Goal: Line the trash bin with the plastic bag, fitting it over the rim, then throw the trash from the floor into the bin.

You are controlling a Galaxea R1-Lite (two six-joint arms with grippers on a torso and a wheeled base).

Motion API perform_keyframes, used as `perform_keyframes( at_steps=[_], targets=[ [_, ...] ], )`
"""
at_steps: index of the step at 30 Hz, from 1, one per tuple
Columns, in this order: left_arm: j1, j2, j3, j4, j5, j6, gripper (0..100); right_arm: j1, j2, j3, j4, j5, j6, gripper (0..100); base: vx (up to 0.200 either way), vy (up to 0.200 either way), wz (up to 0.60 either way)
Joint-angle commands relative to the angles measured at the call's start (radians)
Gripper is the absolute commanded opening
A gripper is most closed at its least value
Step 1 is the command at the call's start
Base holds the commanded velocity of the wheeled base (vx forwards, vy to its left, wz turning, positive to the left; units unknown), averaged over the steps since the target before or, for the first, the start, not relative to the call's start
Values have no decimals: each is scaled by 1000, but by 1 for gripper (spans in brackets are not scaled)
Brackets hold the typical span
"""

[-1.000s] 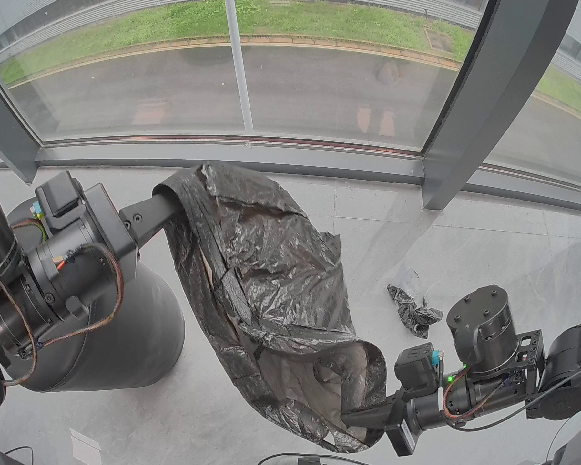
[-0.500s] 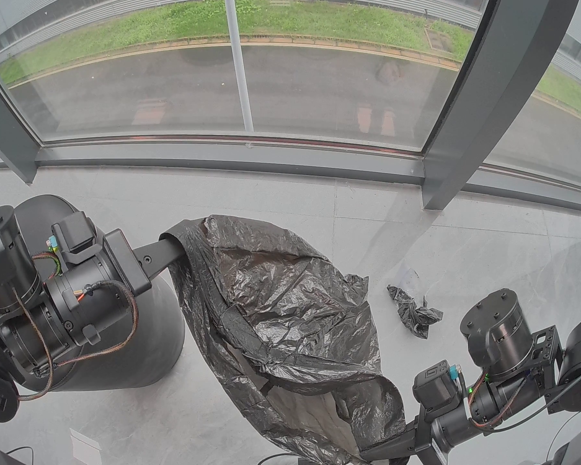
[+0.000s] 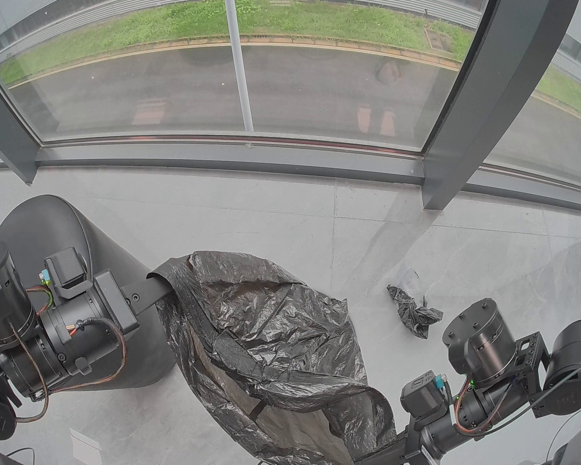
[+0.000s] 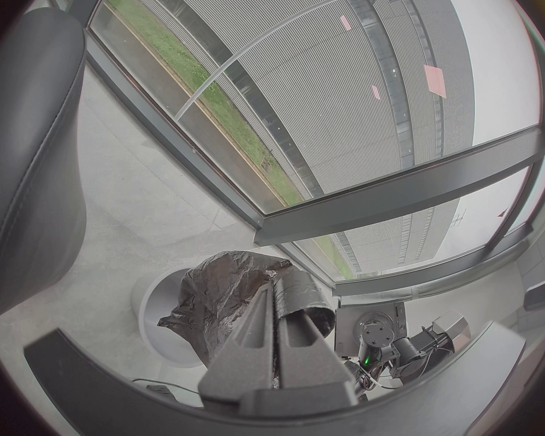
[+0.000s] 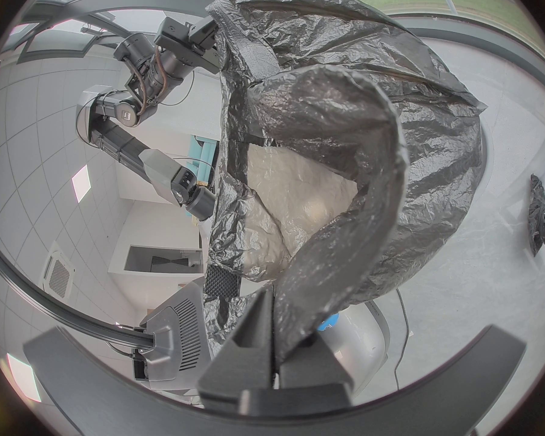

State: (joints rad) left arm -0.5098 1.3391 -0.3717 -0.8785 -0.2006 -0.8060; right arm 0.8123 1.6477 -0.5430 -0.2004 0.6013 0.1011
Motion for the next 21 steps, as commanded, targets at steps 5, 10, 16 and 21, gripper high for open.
perform_keyframes(
  at_steps=[5,10,16,21],
  targets=[
    [39,-3,43,0,-5,-4,0,8,70,-11,-5,3,0,0,0,0,0],
    [56,2,48,0,-10,-25,0,11,101,-11,-28,2,-1,0,0,0,0],
    [60,31,39,0,-13,-41,0,4,109,-3,-53,3,3,0,0,0,0],
    [60,97,13,-4,-13,-42,0,-56,113,-5,-53,64,0,0,0,0,0]
  ],
)
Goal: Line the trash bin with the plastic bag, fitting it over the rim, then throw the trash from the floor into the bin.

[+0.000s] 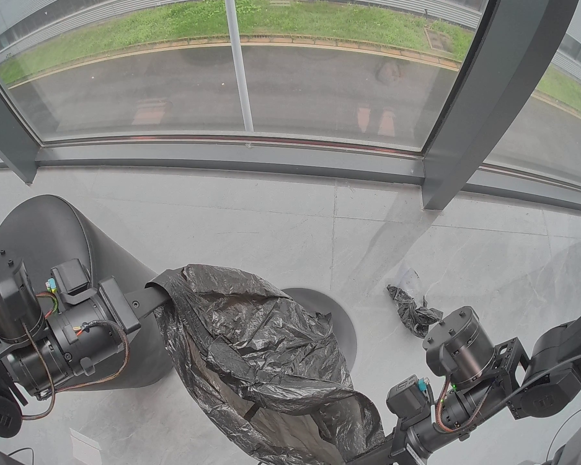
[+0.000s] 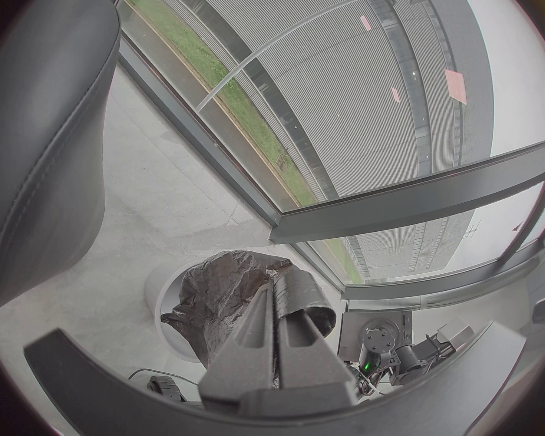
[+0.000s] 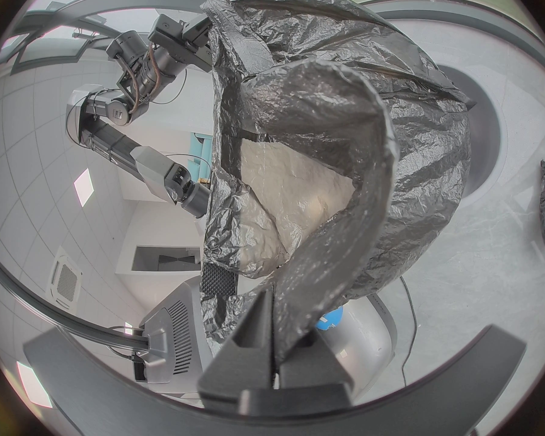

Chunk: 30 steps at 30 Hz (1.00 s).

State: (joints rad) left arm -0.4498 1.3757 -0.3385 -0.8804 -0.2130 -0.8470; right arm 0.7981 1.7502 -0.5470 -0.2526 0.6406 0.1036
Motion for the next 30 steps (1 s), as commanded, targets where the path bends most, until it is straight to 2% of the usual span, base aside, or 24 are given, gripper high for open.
perform_keyframes(
  at_steps=[1,10,12,14,17,21,24,25,30],
  targets=[
    [2,91,-33,-2,0,-1,0,-62,22,-2,-2,30,-9,0,0,0,0],
    [43,206,-76,-23,0,-1,0,-109,72,6,-108,24,-7,0,0,0,0],
    [72,264,-100,-45,-2,0,0,-134,124,-1,-186,14,-7,0,0,0,0],
    [75,284,-109,-49,-5,0,0,-143,153,-2,-235,-16,-7,0,0,0,0],
    [75,312,-131,-55,-42,-1,0,-155,232,-7,-366,-113,-1,0,0,0,0],
    [72,350,-174,-55,-55,-3,0,-168,328,-5,-541,-182,2,0,0,0,0],
    [72,373,-194,-55,-55,-4,0,-183,371,-4,-623,-196,2,0,0,0,0],
    [71,396,-208,-55,-54,-4,0,-197,399,2,-699,-197,4,0,0,0,0],
    [59,440,-224,-55,-51,8,0,-211,413,15,-774,-200,2,0,0,0,0]
  ],
)
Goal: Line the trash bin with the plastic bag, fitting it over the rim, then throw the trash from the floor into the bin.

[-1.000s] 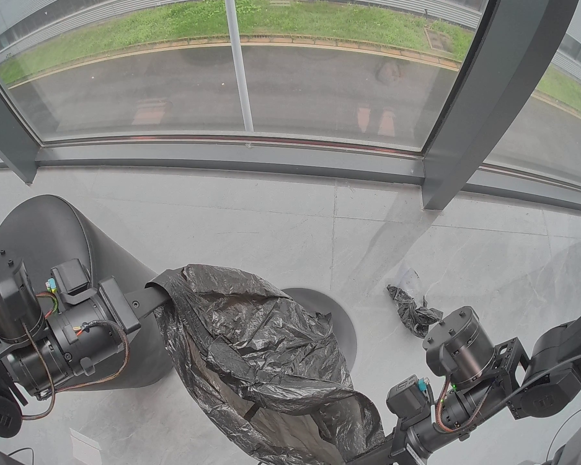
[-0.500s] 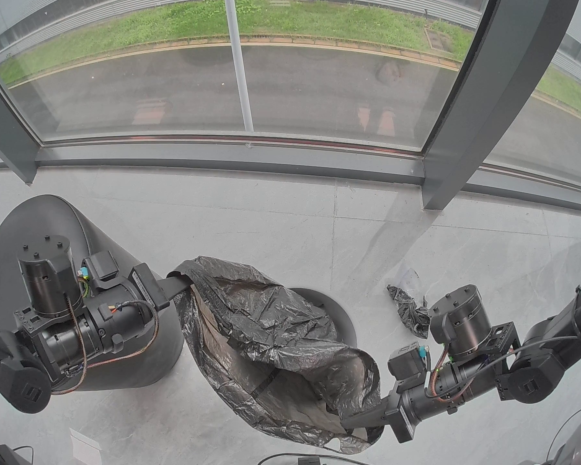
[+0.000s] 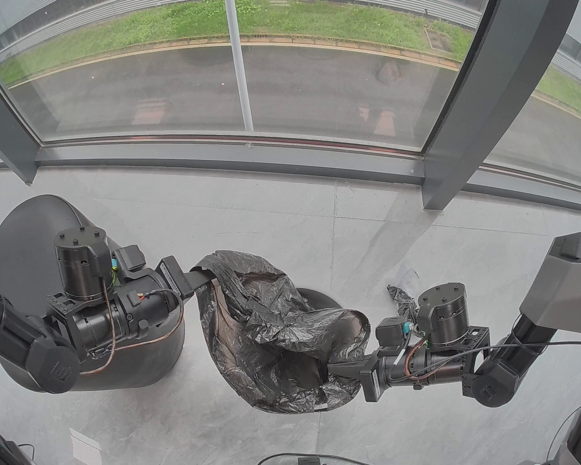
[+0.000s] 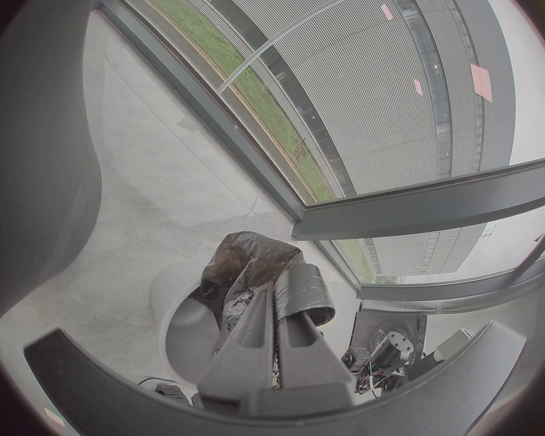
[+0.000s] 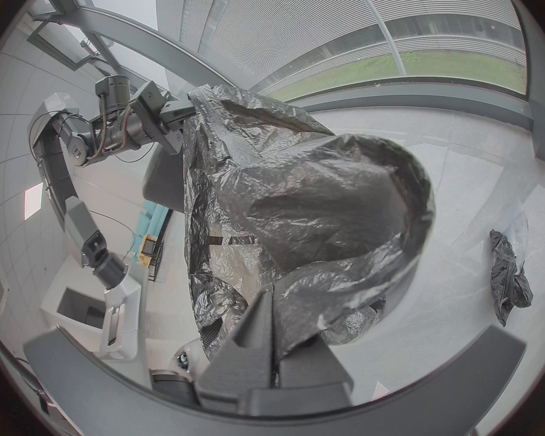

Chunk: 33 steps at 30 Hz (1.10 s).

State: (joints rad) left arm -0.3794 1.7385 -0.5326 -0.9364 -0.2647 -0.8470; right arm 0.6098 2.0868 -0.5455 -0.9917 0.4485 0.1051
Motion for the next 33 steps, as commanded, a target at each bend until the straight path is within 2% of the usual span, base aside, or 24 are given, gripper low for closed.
perform_keyframes(
  at_steps=[1,7,12,21,24,33],
  targets=[
    [-16,85,-30,-1,-1,13,0,-27,76,18,-47,-10,1,0,0,0,0],
    [-19,118,-55,1,5,114,0,-33,113,55,-194,-70,8,0,0,0,0],
    [-21,116,-84,10,5,117,0,-25,191,90,-344,-82,27,0,0,0,0],
    [-30,171,-103,4,5,117,0,-21,233,91,-370,-97,28,0,0,0,0],
    [-30,173,-104,7,4,117,0,-21,245,107,-420,-97,30,0,0,0,0],
    [-44,161,-18,16,9,68,0,-5,256,185,-459,-94,18,0,0,0,0]
  ],
)
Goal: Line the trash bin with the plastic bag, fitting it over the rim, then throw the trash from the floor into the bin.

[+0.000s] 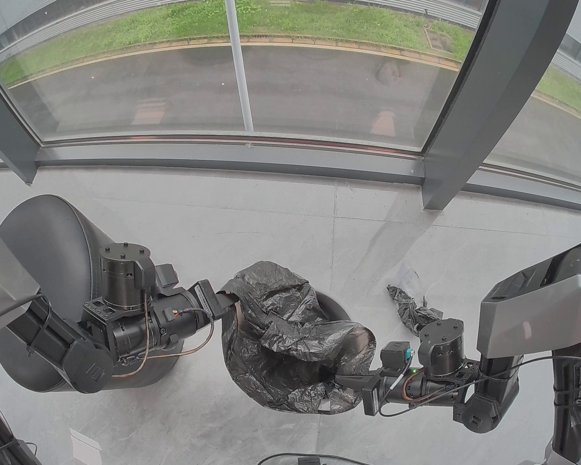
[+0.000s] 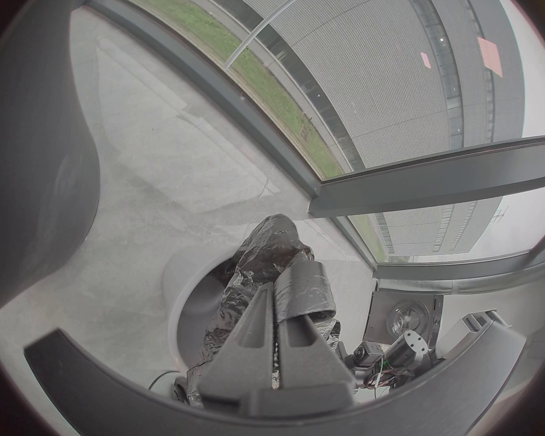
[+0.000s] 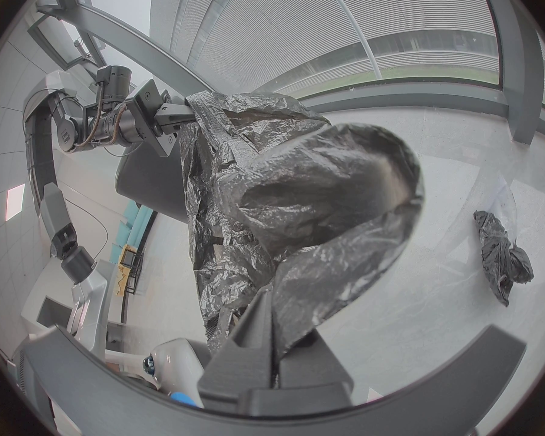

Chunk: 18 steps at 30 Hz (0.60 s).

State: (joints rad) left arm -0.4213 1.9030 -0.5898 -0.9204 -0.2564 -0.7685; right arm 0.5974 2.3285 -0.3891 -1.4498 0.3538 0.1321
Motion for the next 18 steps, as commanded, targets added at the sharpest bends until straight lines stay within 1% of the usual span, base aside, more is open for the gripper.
perform_keyframes(
  at_steps=[1,6,18],
  targets=[
    [-2,-5,53,0,0,-11,0,13,20,30,-1,2,-12,0,0,0,0],
    [-1,-7,82,-3,0,-11,0,19,38,32,-11,-3,-31,0,0,0,0],
    [-4,-33,117,0,0,-9,0,13,46,24,-15,-6,-31,0,0,0,0]
  ],
)
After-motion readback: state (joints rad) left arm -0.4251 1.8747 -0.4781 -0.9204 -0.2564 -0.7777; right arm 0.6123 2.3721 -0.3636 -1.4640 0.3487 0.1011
